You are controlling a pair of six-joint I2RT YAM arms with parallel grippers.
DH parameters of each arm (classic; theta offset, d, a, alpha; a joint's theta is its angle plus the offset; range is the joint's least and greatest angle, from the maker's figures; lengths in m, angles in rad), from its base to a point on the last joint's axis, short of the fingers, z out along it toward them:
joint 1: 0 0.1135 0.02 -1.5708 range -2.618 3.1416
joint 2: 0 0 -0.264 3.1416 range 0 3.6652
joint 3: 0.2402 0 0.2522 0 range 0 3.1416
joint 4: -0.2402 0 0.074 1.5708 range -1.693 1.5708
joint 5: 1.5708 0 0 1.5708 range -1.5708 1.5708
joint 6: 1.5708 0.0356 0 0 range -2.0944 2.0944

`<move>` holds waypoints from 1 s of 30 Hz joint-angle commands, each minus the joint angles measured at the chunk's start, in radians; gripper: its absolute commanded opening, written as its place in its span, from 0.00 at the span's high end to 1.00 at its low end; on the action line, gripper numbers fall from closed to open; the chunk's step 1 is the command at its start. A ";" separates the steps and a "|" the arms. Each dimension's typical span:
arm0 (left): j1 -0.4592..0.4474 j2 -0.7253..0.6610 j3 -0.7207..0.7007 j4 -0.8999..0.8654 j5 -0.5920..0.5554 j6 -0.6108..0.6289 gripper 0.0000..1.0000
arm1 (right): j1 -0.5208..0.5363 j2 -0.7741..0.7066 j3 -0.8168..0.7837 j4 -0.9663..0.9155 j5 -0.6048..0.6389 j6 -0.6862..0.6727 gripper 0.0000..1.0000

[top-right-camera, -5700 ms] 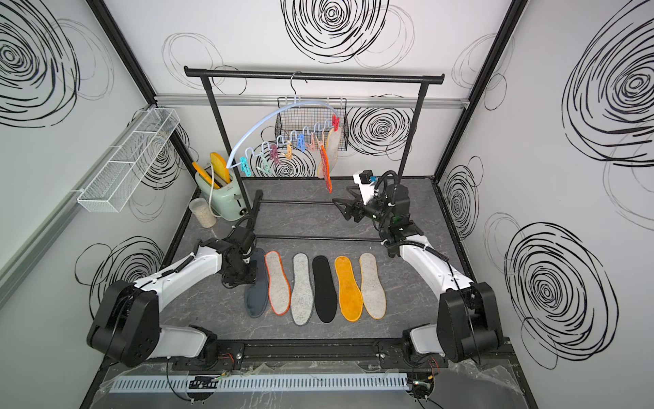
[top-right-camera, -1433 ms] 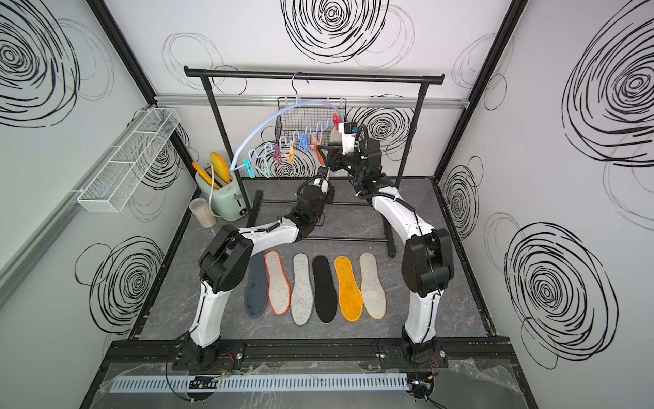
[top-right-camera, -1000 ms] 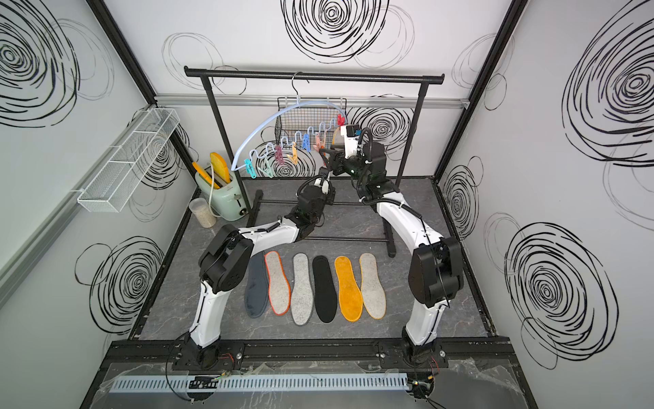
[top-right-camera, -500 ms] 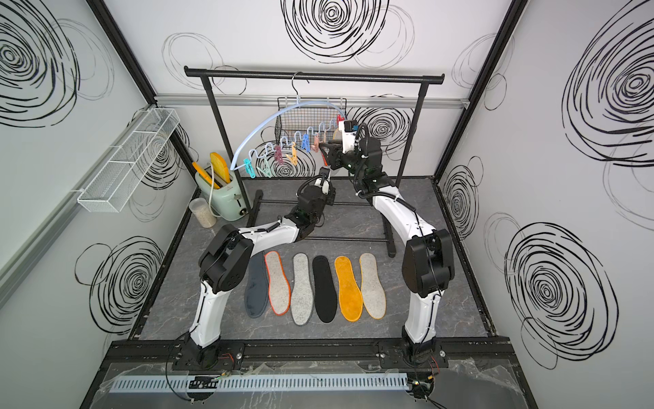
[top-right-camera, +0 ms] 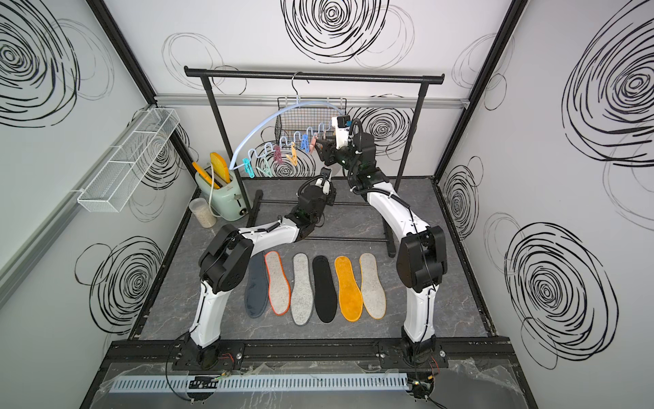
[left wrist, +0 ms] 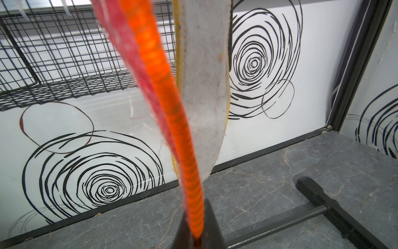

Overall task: Take the shoe insoles off the hanger
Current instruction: Open the clamp at the hanger.

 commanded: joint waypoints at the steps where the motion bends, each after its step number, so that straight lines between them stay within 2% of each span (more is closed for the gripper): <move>1: -0.007 0.010 0.029 0.032 -0.001 0.021 1.00 | 0.008 0.024 0.048 -0.029 0.034 -0.010 0.54; 9: -0.007 0.010 0.026 0.035 0.000 0.021 1.00 | 0.010 0.020 0.040 0.010 0.058 0.013 0.64; 12: -0.007 0.009 0.018 0.036 -0.001 0.012 1.00 | 0.009 0.006 0.020 0.045 0.063 0.019 0.76; 17: -0.005 0.003 0.006 0.043 -0.004 0.009 1.00 | 0.008 0.001 0.018 0.047 0.061 0.020 0.84; 24: -0.004 -0.013 -0.012 0.042 -0.007 0.010 1.00 | 0.008 0.003 0.020 0.053 0.053 0.017 0.87; 30: 0.004 -0.054 -0.120 0.054 -0.011 -0.061 1.00 | 0.001 0.006 0.023 0.060 0.041 0.026 0.88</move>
